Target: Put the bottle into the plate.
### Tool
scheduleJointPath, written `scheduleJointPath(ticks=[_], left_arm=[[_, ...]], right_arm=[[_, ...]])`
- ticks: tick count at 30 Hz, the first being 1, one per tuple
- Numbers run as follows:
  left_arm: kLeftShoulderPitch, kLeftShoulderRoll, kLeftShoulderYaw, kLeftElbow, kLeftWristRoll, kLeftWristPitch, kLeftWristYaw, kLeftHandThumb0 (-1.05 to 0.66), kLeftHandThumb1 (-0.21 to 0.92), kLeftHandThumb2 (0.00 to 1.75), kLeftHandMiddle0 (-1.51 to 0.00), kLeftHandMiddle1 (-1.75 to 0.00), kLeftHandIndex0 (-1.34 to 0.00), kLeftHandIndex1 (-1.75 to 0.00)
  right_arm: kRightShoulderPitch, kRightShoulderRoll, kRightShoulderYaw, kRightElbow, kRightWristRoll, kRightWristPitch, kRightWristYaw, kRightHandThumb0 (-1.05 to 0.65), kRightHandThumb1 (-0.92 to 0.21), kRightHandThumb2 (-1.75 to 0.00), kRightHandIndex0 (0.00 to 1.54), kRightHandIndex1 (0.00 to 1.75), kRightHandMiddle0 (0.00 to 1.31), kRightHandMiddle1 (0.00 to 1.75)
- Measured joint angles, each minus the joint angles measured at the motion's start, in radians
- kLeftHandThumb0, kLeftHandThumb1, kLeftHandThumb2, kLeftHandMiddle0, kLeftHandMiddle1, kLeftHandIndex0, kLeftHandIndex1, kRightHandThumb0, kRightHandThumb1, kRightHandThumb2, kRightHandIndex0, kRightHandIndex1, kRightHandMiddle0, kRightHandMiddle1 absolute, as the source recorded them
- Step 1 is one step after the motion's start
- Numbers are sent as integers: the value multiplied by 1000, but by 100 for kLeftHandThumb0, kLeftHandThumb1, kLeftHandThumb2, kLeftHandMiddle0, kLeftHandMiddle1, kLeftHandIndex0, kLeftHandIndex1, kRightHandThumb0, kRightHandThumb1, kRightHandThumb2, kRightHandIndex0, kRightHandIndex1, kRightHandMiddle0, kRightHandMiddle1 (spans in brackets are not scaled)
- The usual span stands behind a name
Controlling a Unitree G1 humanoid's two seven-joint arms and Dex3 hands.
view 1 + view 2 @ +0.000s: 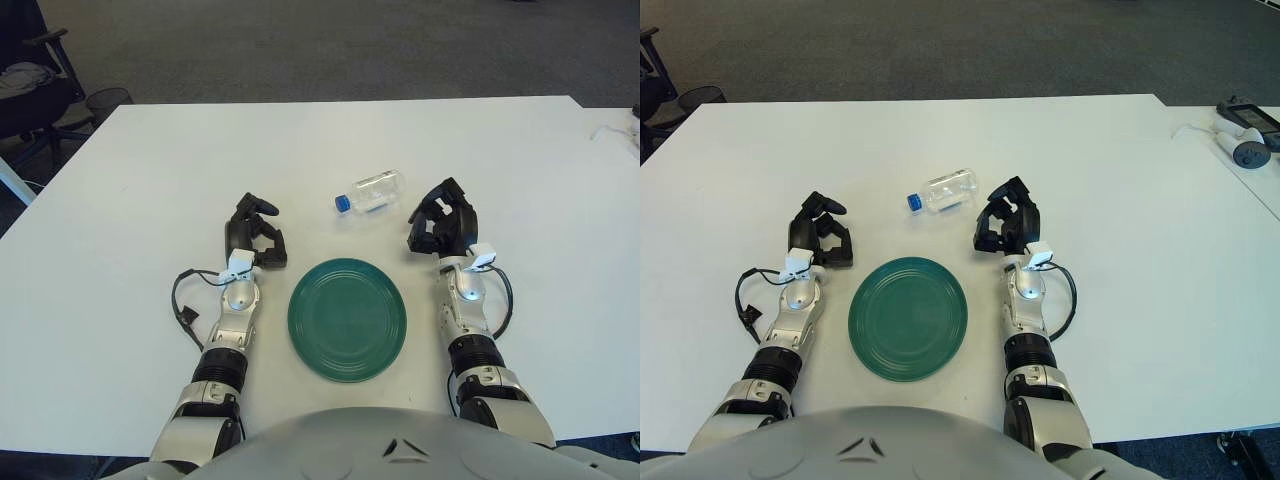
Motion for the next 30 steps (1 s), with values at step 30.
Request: scheduleJointPath(ticks=[30], left_arm=[[-6,-4,2,7,12,0,7,0,-10,175,-96,-162,-71,-175]], right_arm=[[-302,-69,4,-195,-131,-69,-139,0,-13,-151,79,166,52,175]])
